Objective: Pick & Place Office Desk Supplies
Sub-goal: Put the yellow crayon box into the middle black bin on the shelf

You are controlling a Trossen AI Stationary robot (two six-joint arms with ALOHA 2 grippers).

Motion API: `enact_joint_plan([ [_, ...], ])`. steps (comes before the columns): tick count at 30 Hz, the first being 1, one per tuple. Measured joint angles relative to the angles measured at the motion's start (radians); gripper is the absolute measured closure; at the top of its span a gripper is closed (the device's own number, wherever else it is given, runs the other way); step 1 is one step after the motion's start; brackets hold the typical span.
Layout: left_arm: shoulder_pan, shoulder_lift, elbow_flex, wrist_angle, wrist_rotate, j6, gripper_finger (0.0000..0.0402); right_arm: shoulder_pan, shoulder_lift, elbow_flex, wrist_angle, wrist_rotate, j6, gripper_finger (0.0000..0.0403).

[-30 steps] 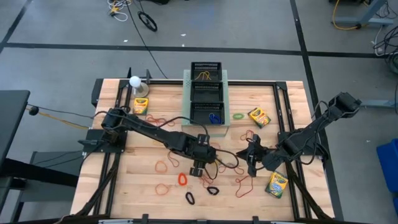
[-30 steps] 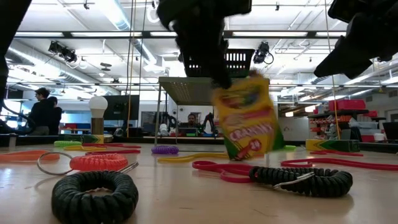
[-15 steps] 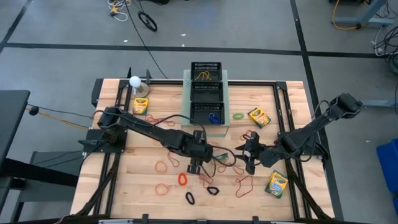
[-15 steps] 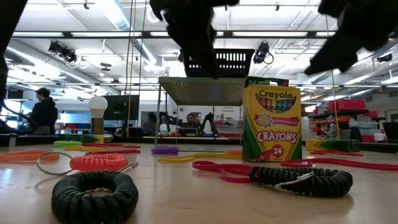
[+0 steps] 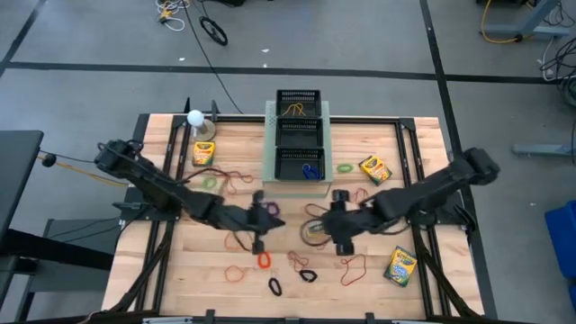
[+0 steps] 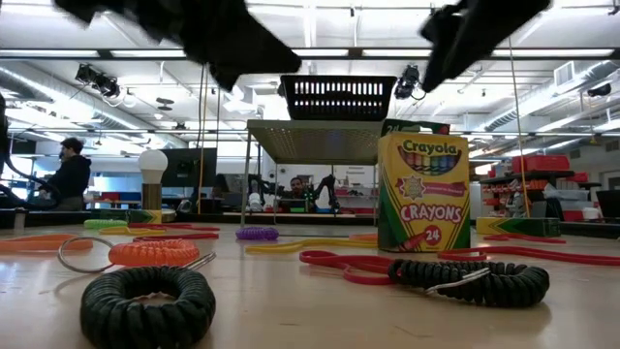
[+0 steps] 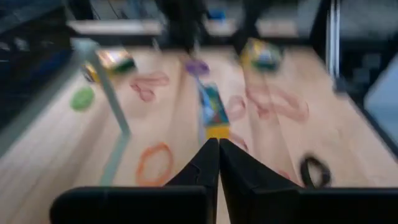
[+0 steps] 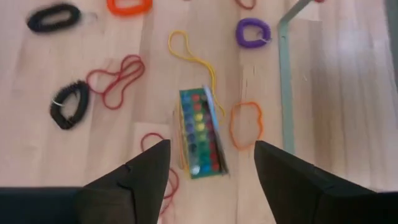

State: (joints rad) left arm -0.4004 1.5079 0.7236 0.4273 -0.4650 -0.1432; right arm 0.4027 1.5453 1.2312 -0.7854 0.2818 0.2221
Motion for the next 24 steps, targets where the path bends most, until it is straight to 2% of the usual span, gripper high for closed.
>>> enact_joint_plan([
  [4, 0.026, -0.021, -0.194, 0.342, -0.025, 0.006, 0.0389, -0.056, 0.138, 0.187, -0.153, -0.081, -0.060, 0.0149],
  [7, 0.050, -0.022, -0.286, 0.502, -0.026, 0.008, 0.0389, -0.087, 0.236, 0.319, -0.274, -0.091, -0.092, 0.0127],
  [11, 0.075, -0.022, -0.357, 0.578, -0.025, 0.009, 0.0389, -0.107, 0.352, 0.437, -0.374, -0.108, -0.146, 0.0106],
  [15, 0.073, -0.022, -0.382, 0.590, -0.026, 0.009, 0.0389, -0.106, 0.434, 0.472, -0.423, -0.142, -0.170, 0.0110],
  [21, 0.074, -0.021, -0.382, 0.601, -0.040, 0.012, 0.0389, -0.106, 0.474, 0.442, -0.433, -0.175, -0.136, 0.0146],
  [24, 0.074, -0.021, -0.382, 0.627, -0.119, 0.012, 0.0389, -0.114, 0.473, 0.425, -0.428, -0.192, -0.095, 0.0180],
])
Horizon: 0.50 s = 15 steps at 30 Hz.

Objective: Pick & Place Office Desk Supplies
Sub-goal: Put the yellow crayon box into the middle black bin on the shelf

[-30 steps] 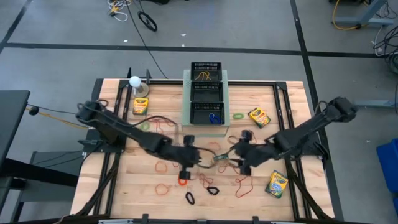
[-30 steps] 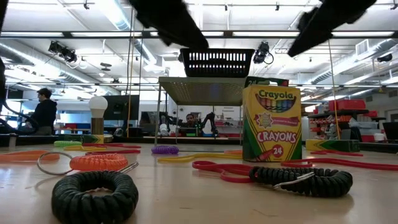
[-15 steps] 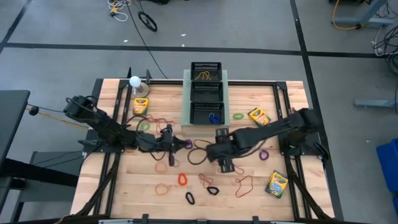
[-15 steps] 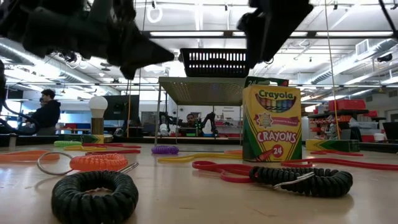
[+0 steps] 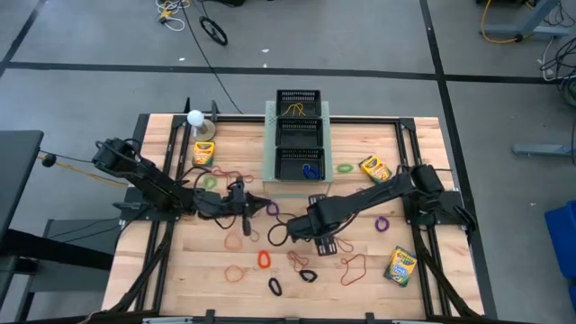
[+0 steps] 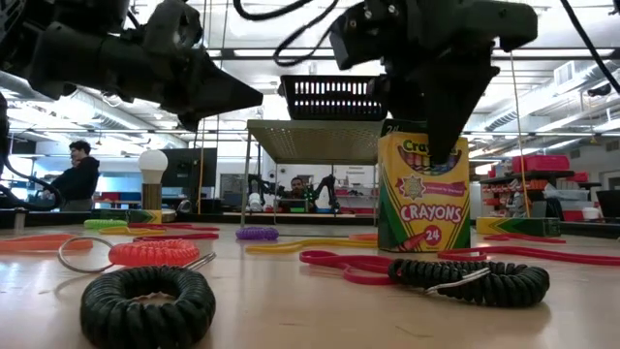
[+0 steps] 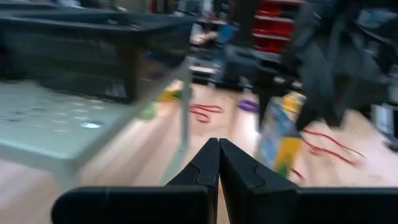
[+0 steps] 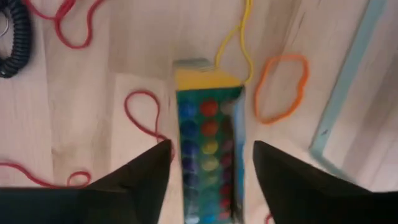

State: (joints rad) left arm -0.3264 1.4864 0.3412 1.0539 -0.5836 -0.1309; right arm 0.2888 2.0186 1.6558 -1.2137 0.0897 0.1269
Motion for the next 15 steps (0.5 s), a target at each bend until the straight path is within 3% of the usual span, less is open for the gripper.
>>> enact_joint_plan([
  [3, 0.000, 0.014, 0.000, 0.021, -0.083, 0.002, 0.0389, -0.010, 0.000, -0.001, -0.019, -0.046, 0.039, 0.0223],
  [9, 0.021, 0.054, 0.000, 0.050, -0.099, 0.023, 0.0389, -0.026, -0.008, 0.080, -0.077, -0.159, 0.162, 0.0305],
  [15, 0.042, 0.108, 0.000, 0.094, -0.127, 0.028, 0.0389, -0.060, -0.010, 0.328, -0.206, -0.203, 0.415, 0.0308],
])
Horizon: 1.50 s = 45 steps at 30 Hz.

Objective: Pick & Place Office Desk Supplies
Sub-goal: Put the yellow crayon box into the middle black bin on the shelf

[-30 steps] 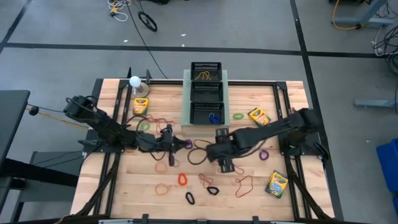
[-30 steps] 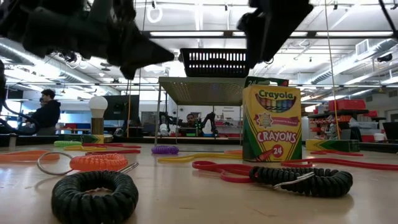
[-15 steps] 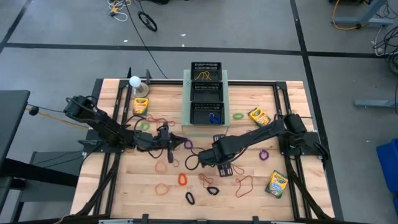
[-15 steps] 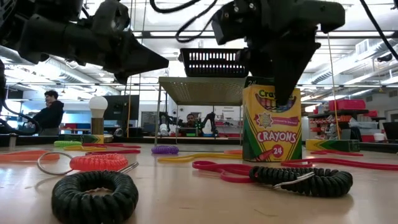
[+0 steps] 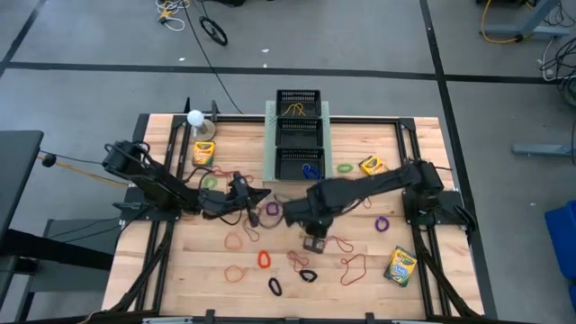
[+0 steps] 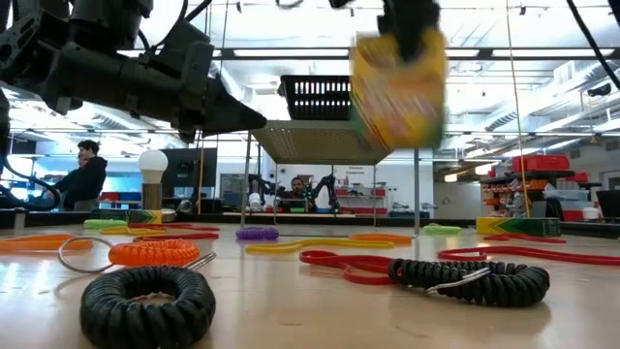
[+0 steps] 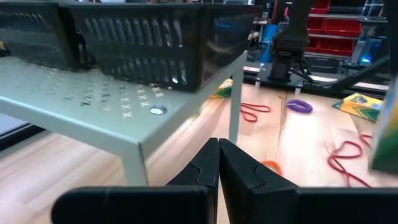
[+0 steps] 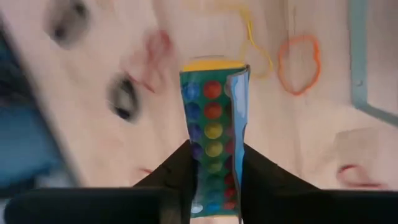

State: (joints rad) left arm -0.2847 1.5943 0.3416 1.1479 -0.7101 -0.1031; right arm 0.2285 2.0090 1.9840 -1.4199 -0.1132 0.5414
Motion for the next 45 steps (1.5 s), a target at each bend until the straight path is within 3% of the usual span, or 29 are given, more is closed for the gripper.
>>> enact_joint_plan([
  [9, -0.004, 0.012, 0.000, 0.006, -0.035, 0.017, 0.0389, -0.134, -0.006, 0.376, -0.025, -0.018, 0.301, 0.0305],
  [11, -0.004, 0.012, 0.000, 0.006, -0.031, 0.024, 0.0389, -0.185, -0.062, 0.334, 0.051, -0.013, 0.340, 0.0305],
  [17, -0.004, 0.012, 0.000, 0.006, -0.011, 0.028, 0.0389, -0.395, -0.145, 0.326, 0.035, 0.051, 0.367, 0.0306],
  [26, -0.005, 0.012, 0.000, 0.005, 0.006, 0.041, 0.0389, -0.668, -0.114, 0.324, 0.005, 0.022, 0.317, 0.0307],
  [45, -0.011, 0.012, 0.000, -0.001, 0.013, 0.048, 0.0389, -0.688, -0.041, 0.324, -0.096, 0.080, 0.335, 0.0306],
])
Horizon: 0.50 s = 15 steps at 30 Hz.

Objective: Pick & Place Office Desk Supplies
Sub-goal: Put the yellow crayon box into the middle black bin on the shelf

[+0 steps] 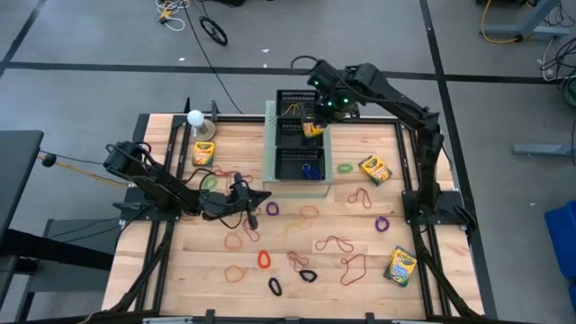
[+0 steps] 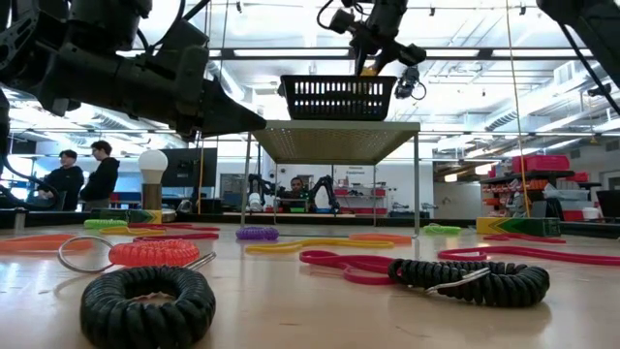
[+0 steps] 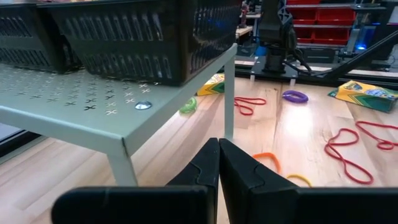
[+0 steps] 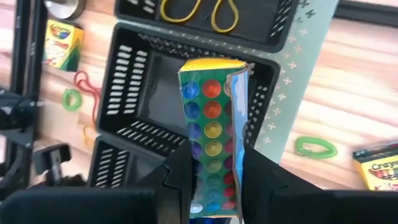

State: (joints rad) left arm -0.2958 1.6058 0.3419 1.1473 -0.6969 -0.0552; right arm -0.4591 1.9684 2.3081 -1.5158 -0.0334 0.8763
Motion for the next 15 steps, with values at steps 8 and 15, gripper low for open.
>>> enact_joint_plan([
  [8, 0.000, 0.000, 0.000, 0.000, 0.030, -0.001, 0.0389, -0.001, 0.028, 0.000, -0.010, 0.016, 0.009, 0.0303],
  [15, 0.000, 0.000, 0.000, -0.001, 0.038, -0.001, 0.0389, 0.005, 0.033, 0.000, -0.015, 0.022, 0.009, 0.0303],
])
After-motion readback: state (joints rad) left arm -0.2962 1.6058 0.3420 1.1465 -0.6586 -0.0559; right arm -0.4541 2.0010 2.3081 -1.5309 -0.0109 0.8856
